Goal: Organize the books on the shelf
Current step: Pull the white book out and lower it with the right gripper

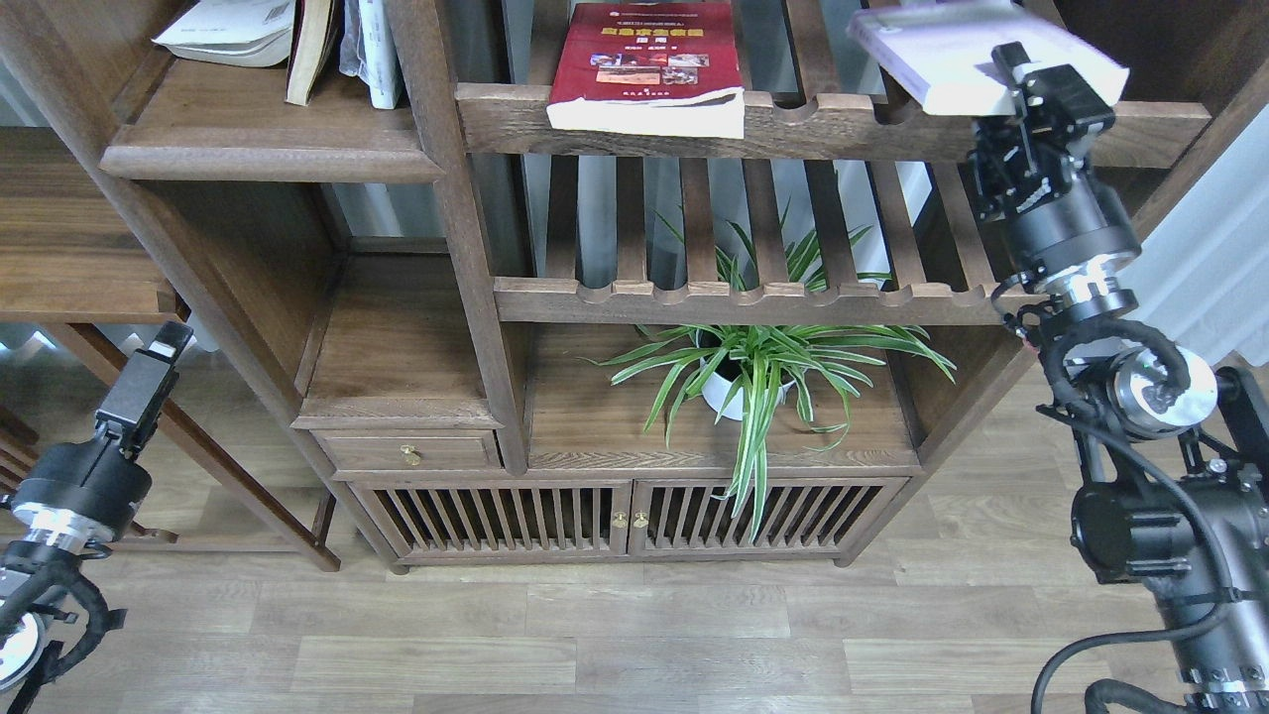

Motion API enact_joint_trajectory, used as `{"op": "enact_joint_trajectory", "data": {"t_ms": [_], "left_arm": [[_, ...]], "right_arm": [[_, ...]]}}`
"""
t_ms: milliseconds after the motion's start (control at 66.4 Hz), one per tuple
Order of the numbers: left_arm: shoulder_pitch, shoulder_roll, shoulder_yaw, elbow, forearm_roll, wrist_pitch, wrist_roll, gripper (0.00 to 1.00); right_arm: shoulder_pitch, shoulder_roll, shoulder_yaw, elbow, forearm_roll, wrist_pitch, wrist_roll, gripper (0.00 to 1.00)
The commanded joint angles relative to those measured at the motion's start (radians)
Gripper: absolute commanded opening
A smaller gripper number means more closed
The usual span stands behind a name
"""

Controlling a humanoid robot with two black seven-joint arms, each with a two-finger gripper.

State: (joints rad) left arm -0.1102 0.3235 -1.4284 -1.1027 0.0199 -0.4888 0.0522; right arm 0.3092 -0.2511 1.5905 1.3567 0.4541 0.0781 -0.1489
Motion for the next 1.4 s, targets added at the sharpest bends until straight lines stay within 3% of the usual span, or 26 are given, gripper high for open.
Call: {"op": "enact_joint_trajectory", "data": {"t_ms": [0,271,497,617,934,1024,1385], "left_arm": [[0.001,0.000,-0.004,0.000,0.000,0.000,0.000,0.99],[0.001,-0.008,-0.006,0.026,0.000,0.000,-0.002,0.99],[-0.002,-0.008,-0.006,0.060,-0.003,0.000,-0.006,0.99],[0.000,-0.008,-0.006,0.061,-0.003,0.000,-0.006,0.99],[-0.008,-0.008,0.006,0.118,-0.002,0.000,-0.005,0.99],[-0.019,-0.015,0.016,0.144,-0.002,0.000,-0.005,0.99],[-0.048,-0.037,0.092,0.184,0.000,0.000,0.003,1.00]], "right_arm": [[-0.018,0.001,0.000,-0.001,0.000,0.009,-0.001,0.06],[-0.068,0.035,-0.010,0.088,0.075,0.101,-0.003,0.05],[-0.101,0.044,-0.001,0.191,0.138,0.117,0.015,0.06],[-0.150,0.042,0.002,0.193,0.140,0.193,0.019,0.05],[-0.390,0.033,0.088,0.208,0.181,0.322,0.017,0.05],[-0.499,0.033,0.094,0.208,0.190,0.408,0.011,0.05],[-0.659,0.059,0.066,0.208,0.190,0.411,0.008,0.06]]}}
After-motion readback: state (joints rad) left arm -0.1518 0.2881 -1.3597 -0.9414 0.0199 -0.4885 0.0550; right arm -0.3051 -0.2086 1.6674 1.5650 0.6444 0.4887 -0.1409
